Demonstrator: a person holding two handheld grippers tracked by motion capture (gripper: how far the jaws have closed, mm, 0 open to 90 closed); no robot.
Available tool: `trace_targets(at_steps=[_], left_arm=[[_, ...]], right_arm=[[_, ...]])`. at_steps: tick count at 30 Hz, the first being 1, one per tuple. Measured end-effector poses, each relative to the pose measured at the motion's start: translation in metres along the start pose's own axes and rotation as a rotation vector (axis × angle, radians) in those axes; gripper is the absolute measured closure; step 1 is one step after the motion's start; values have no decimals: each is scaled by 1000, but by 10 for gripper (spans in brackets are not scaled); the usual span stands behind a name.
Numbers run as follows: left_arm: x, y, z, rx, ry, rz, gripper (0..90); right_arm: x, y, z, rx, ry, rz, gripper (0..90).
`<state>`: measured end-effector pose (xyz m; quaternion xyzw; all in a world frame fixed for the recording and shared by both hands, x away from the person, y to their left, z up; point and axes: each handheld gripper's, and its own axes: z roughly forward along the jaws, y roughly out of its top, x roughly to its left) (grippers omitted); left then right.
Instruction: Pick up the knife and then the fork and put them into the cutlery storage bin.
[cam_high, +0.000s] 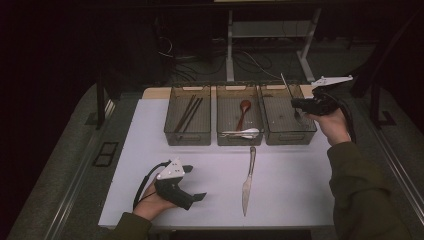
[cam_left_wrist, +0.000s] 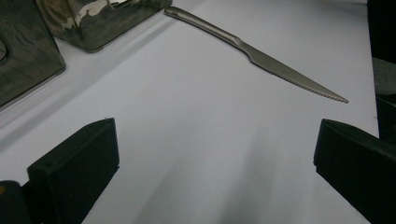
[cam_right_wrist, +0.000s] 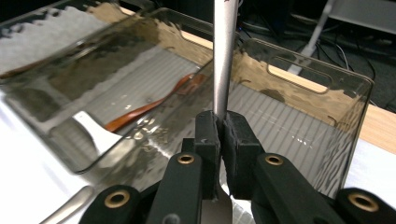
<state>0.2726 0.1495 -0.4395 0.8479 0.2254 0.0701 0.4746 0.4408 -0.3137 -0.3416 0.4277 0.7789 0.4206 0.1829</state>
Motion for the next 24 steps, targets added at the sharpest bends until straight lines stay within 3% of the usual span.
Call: trace_targets(at_steps=[10, 24], left_arm=[[0, 0, 0, 2, -2, 2, 0], [-1, -1, -1, 4, 1, -2, 0]], right_arm=[[-18, -10, 24, 46, -51, 11, 838], [-21, -27, 40, 165, -52, -16, 836]])
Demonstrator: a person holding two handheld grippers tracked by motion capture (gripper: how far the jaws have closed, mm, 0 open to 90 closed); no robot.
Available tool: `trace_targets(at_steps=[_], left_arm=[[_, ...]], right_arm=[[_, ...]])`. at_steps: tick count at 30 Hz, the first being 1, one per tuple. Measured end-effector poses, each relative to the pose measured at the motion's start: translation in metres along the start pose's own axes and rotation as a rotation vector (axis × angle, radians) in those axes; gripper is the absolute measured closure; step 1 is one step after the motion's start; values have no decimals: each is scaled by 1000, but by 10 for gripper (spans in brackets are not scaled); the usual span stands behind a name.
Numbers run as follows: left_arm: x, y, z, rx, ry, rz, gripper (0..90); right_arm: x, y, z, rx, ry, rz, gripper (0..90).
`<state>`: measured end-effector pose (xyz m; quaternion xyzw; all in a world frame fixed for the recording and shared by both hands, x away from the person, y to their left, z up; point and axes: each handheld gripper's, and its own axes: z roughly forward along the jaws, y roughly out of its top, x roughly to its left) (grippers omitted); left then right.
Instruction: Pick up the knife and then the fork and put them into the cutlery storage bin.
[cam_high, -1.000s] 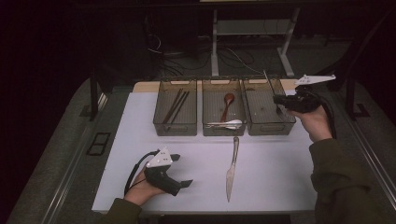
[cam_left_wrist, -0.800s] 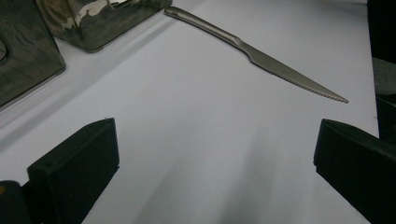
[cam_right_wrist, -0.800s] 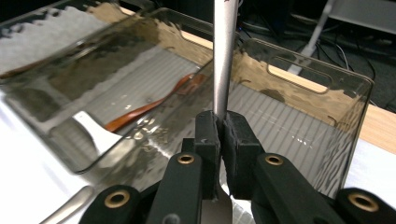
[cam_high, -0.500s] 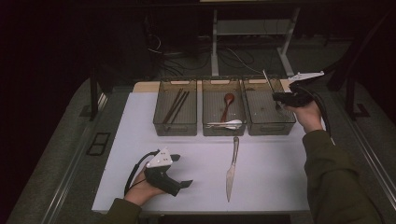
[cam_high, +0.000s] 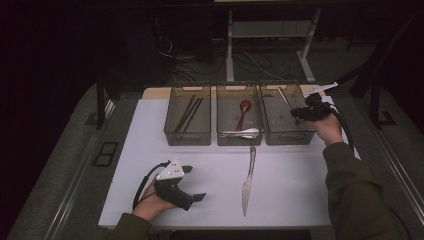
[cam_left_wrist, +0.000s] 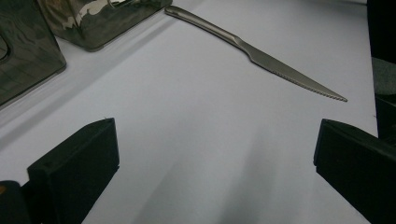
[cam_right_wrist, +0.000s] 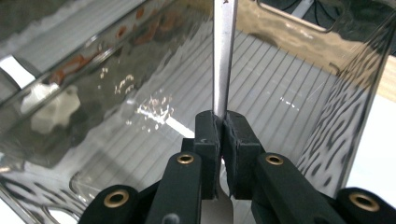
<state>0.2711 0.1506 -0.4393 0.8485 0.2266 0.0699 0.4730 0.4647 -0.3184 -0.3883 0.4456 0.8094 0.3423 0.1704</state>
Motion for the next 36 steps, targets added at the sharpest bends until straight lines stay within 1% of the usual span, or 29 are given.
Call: trace_targets(at_steps=[4, 6, 7, 9, 13, 17, 19, 21, 23, 27, 31, 36], left_arm=[[0, 0, 0, 3, -2, 4, 0], [0, 0, 1, -1, -2, 2, 0], [0, 0, 0, 0, -2, 4, 0], [0, 0, 0, 2, -1, 3, 0], [0, 0, 0, 0, -2, 5, 0], [0, 0, 0, 2, -2, 5, 0], [0, 0, 1, -2, -2, 3, 0], [0, 0, 1, 0, -1, 4, 0], [-1, 0, 1, 1, -1, 3, 0], [-1, 0, 1, 4, 0, 3, 0], [-1, 0, 2, 4, 0, 3, 0], [-1, 0, 2, 5, 0, 3, 0]], right_arm=[[2, -2, 4, 42, -3, -25, 830], [3, -2, 7, 65, -1, -28, 824], [3, -2, 7, 73, 2, -31, 823], [4, -2, 7, 72, 14, -25, 798], [7, 1, 0, 47, 12, -32, 752], [11, 2, -17, -15, 26, -10, 677], [15, 1, -25, -45, 44, 1, 642], [23, -2, -35, -70, 60, -6, 639], [32, -5, -43, -83, 80, -19, 636], [49, -15, -55, -101, 123, -36, 676], [68, -24, -61, -104, 169, -52, 746], [90, -36, -61, -95, 214, -76, 821]])
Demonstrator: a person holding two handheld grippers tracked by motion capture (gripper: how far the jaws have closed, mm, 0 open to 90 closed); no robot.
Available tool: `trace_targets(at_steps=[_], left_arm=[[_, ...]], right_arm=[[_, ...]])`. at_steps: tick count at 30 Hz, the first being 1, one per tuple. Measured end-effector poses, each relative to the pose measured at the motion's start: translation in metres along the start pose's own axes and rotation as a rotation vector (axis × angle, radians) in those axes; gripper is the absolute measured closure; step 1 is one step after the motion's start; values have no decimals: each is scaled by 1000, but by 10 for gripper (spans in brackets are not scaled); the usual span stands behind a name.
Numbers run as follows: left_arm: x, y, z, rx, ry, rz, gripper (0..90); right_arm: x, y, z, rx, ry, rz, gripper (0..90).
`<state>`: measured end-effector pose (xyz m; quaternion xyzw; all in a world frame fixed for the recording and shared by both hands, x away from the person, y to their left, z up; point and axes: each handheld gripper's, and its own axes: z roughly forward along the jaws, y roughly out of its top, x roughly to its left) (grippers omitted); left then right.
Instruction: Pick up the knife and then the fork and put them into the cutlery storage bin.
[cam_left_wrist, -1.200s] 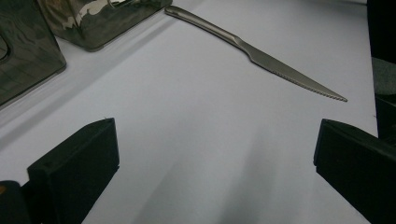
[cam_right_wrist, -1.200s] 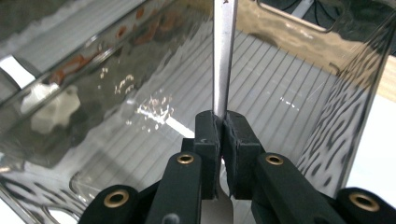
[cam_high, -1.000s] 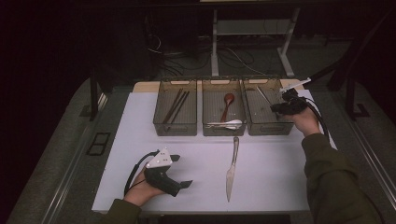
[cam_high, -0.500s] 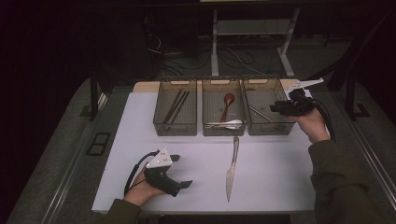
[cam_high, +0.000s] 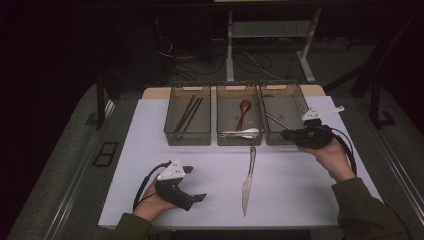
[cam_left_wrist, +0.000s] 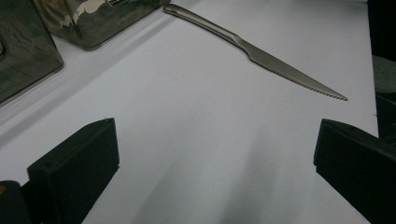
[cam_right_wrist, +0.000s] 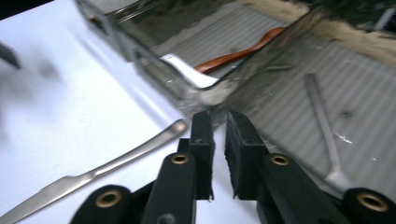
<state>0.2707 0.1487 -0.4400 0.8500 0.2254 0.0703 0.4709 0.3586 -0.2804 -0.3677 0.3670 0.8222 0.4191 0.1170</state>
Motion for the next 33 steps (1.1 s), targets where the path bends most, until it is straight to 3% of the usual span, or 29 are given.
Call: trace_targets(at_steps=[5, 26, 33], left_arm=[[0, 0, 0, 1, 0, 1, 0], [0, 0, 1, 1, -3, 0, 0], [0, 0, 1, 0, -4, 0, 0]], right_arm=[[18, -8, 10, 27, 36, -35, 890], [90, -22, 70, 181, 187, -159, 892], [107, -24, 89, 244, 211, -200, 892]])
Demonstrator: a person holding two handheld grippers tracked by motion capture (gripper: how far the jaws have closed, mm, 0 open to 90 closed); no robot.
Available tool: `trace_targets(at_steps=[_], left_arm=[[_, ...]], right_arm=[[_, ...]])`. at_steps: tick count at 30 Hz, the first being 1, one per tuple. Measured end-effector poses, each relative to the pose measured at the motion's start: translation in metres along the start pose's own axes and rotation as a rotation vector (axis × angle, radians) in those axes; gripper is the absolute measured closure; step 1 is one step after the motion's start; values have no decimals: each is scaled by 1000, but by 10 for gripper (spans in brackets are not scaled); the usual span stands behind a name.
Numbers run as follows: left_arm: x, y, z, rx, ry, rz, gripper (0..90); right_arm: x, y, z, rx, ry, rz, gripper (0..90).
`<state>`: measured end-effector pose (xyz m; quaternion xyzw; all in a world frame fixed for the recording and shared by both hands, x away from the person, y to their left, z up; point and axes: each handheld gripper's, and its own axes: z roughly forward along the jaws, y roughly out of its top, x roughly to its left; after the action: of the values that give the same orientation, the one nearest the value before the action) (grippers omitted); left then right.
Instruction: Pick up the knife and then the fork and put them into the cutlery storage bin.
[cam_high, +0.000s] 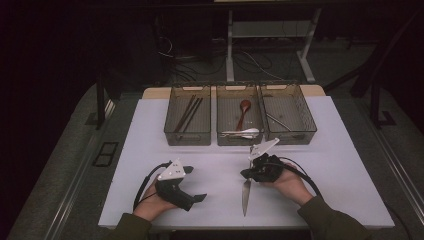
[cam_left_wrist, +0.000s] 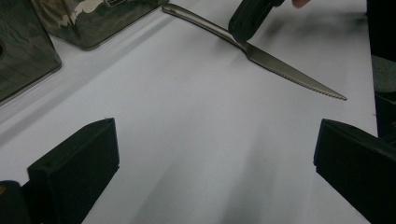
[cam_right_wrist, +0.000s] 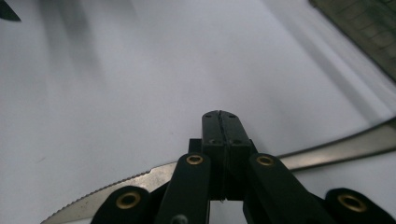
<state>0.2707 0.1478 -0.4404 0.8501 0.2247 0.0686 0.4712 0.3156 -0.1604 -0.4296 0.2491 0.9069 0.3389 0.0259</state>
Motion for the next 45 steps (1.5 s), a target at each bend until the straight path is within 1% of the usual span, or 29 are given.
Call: trace_targets(at_steps=[1, 2, 4, 5, 7, 9, 12, 15, 18, 19, 21, 22, 30, 34, 36, 37, 39, 42, 43, 45], left_arm=[[0, 0, 0, 0, -1, 0, 0], [0, 0, 0, 0, -1, 0, 0], [0, 0, 0, 1, -1, 1, 0], [0, 0, 0, 1, -1, 1, 0], [0, 0, 0, 2, -1, 0, 0], [0, 0, 0, 3, -1, 1, 0], [0, 0, 0, 3, -1, 1, 0], [0, 0, 0, 0, -1, 0, 0], [0, 0, 0, 1, -1, 2, 0], [0, 0, 0, 0, 0, 0, 0], [0, 0, 0, 1, 0, 1, 0], [0, 0, 0, 1, 0, 2, 0], [0, 0, -1, 0, 0, 1, 0], [0, 0, -1, -1, 0, -1, 0], [0, 0, -1, -1, 0, 0, 0], [0, 0, -1, 0, 0, 0, 0], [0, 0, -1, -1, 1, 0, 0], [0, 0, -1, -1, 1, -1, 0], [0, 0, -1, -1, 1, -1, 0], [0, 0, -1, -1, 1, -1, 0]], right_arm=[[0, 0, 2, 14, -5, -18, 892], [1, 0, 5, 21, -1, -17, 892], [1, 0, 9, 41, -13, -36, 892], [2, -1, 10, 46, -2, -35, 892], [3, -1, 12, 57, -6, -43, 893], [3, -1, 12, 62, -18, -59, 892], [4, 0, 12, 67, -18, -59, 893], [3, -1, 11, 78, -19, -70, 893], [3, -1, 9, 80, -28, -67, 893], [4, -2, 9, 80, -17, -55, 893], [3, -2, 8, 82, -15, -52, 893], [3, -3, 8, 89, -28, -67, 894], [4, -4, 4, 119, -33, -69, 894], [4, -5, 1, 139, -43, -85, 895], [5, -7, 0, 147, -44, -85, 895], [6, -7, -1, 149, -38, -76, 895], [5, -9, -3, 162, -48, -86, 895], [5, -12, -6, 170, -47, -86, 895], [5, -13, -8, 172, -42, -75, 895], [5, -16, -10, 180, -50, -79, 895]])
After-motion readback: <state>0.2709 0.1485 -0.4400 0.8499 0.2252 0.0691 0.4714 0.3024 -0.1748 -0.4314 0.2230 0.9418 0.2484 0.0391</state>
